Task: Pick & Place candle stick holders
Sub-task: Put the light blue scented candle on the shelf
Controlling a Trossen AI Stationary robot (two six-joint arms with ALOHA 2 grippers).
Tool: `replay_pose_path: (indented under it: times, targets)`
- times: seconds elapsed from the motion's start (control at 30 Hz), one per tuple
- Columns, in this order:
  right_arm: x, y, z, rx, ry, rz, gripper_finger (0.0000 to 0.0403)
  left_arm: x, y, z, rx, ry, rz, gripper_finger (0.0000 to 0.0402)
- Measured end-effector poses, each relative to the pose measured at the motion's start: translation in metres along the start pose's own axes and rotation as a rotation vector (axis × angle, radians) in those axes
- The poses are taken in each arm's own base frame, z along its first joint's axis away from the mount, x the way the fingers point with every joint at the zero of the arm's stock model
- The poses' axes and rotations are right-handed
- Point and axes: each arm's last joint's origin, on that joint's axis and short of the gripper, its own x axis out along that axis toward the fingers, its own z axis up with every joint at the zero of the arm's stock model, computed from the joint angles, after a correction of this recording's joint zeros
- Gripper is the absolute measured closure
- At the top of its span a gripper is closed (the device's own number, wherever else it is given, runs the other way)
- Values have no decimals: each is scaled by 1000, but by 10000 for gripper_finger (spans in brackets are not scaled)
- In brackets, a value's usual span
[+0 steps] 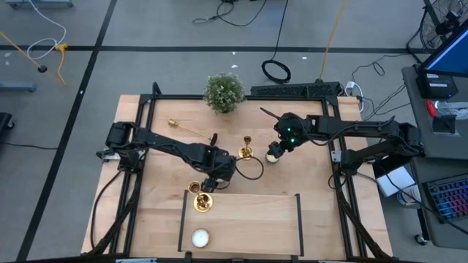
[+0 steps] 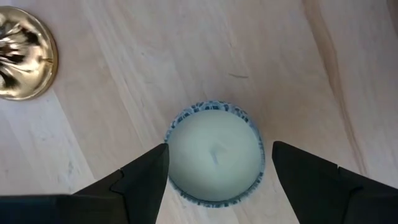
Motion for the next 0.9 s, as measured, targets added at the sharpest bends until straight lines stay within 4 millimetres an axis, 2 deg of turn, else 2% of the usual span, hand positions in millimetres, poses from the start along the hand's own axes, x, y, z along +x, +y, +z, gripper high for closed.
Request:
replay_pose_path:
  times: [0.4,0.7,0.9]
  targets:
    - [0,1,1,-2,-6,5,176,0,2,-1,-28,22,75,110]
    - [0,2,2,0,-21,20,177,0,2,-1,-33,20,66,110]
    - [0,4,4,5,-39,40,177,11,2,0,-48,34,63,110]
